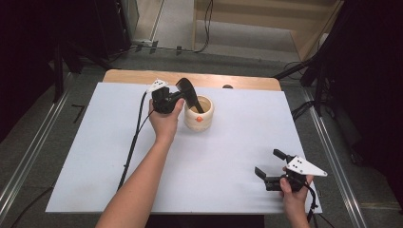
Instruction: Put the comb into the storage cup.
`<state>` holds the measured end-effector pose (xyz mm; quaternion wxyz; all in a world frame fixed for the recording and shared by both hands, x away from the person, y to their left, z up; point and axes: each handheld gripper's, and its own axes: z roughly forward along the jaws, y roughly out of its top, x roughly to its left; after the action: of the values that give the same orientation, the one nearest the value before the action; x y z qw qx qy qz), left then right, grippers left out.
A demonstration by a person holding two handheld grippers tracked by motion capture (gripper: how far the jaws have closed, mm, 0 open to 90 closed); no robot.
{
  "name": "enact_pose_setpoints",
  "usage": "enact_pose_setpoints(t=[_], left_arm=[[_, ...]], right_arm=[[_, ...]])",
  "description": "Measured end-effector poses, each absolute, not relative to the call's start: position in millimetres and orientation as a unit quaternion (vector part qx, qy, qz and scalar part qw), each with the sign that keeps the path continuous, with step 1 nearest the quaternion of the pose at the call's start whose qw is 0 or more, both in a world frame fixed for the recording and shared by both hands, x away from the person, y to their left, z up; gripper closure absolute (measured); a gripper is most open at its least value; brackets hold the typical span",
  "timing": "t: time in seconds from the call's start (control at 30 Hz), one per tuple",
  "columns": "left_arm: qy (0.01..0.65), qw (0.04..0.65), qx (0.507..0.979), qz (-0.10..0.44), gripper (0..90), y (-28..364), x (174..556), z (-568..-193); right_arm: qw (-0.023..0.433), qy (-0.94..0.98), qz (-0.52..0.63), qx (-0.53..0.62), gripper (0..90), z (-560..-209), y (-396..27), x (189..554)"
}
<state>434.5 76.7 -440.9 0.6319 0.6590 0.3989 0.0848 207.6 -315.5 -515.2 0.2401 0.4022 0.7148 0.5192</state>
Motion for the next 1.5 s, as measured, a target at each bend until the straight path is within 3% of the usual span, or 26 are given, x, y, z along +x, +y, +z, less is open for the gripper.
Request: enact_pose_setpoints(t=[0.2,0.4,0.53,0.93,1.5], left_arm=[[0.395,0.619,0.67,0.106,65.6,81,434,-438],[0.405,0.608,0.674,0.109,18.0,88,438,-439],[0.395,0.598,0.688,0.112,0.0,91,436,-439],[0.357,0.574,0.724,0.138,0.0,91,422,-440],[0.337,0.578,0.727,0.152,0.0,108,401,-437]], right_arm=[[0.241,0.714,0.52,0.403,0.0,-515,-316,208],[0.241,0.712,0.522,0.403,0.0,-515,-316,207],[0.242,0.713,0.521,0.402,0.0,-515,-316,208],[0.244,0.714,0.52,0.4,0.0,-515,-316,208],[0.244,0.715,0.518,0.401,0.0,-515,-315,208]])
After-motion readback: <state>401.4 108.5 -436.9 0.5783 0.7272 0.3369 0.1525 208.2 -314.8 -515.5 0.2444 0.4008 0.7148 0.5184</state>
